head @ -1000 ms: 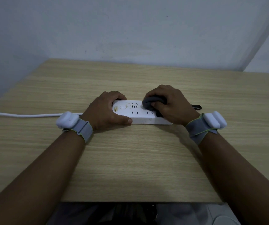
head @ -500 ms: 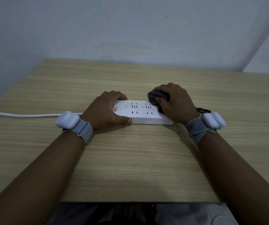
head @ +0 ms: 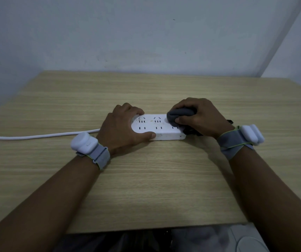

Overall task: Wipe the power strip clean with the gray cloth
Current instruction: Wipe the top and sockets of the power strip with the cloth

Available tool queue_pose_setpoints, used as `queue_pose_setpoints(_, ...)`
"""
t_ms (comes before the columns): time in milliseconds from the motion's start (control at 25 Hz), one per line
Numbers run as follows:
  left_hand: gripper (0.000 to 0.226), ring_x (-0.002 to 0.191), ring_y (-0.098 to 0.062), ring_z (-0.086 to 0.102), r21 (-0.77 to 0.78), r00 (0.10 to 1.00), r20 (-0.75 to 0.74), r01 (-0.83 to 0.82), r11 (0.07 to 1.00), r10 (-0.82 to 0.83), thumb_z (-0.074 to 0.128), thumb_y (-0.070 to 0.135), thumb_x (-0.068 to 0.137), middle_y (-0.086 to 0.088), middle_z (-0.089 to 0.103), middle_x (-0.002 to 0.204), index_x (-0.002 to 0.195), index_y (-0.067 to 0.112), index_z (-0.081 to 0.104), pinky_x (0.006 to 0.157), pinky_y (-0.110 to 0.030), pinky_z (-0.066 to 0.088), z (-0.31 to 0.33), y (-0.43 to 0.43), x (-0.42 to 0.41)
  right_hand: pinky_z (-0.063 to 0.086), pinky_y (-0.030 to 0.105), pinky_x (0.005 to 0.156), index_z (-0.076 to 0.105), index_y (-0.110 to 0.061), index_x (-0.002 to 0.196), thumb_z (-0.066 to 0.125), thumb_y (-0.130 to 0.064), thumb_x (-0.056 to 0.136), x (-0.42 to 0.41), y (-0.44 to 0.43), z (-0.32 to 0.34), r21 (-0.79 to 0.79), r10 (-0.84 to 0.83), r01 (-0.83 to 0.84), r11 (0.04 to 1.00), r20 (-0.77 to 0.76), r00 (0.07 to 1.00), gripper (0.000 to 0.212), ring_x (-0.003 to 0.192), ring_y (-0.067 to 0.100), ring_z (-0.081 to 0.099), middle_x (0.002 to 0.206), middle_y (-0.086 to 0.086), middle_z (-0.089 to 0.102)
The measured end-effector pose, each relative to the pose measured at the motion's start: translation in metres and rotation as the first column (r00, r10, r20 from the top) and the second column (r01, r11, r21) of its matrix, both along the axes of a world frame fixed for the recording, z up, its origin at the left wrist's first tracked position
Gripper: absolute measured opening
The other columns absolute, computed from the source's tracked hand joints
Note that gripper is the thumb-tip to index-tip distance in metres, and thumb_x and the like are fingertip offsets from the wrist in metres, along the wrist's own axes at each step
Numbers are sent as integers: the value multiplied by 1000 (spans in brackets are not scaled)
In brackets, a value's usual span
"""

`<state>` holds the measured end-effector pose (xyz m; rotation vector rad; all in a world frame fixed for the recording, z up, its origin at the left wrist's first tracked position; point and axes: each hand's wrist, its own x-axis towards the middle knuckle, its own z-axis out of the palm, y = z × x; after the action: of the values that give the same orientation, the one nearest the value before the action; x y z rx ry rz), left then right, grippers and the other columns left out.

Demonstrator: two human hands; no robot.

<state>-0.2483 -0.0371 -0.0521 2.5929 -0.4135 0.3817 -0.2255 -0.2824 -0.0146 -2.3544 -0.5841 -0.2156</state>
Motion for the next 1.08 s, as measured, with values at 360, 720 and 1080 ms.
queue_pose_setpoints(360, 72, 101, -12, 46, -66, 1000, 27, 3, 998, -1, 65, 69, 58, 9, 52, 107, 115, 26, 60, 82, -31, 39, -3, 1, 0, 51, 29, 76, 73, -24, 82, 72, -8, 65, -8, 0, 1, 92, 70, -61, 994, -98, 993, 24, 85, 14, 65, 86, -4, 71)
queue_pose_setpoints(720, 71, 100, -12, 46, -59, 1000, 23, 10, 998, -9, 65, 69, 58, 11, 51, 105, 114, 25, 60, 85, -33, 40, -3, 1, 1, 49, 27, 62, 71, -20, 75, 71, -15, 64, -8, 8, -4, 77, 7, -5, 997, -23, 1000, 12, 73, 16, 64, 79, -2, 68)
queue_pose_setpoints(1080, 71, 99, -13, 46, -62, 999, 37, 15, 998, -13, 64, 70, 58, 10, 51, 102, 112, 25, 60, 84, -34, 41, -4, 1, 2, 49, 35, 70, 67, -16, 73, 69, -22, 67, -6, 17, -5, -10, -30, 31, 999, 80, 996, 8, 75, 19, 59, 76, -5, 63)
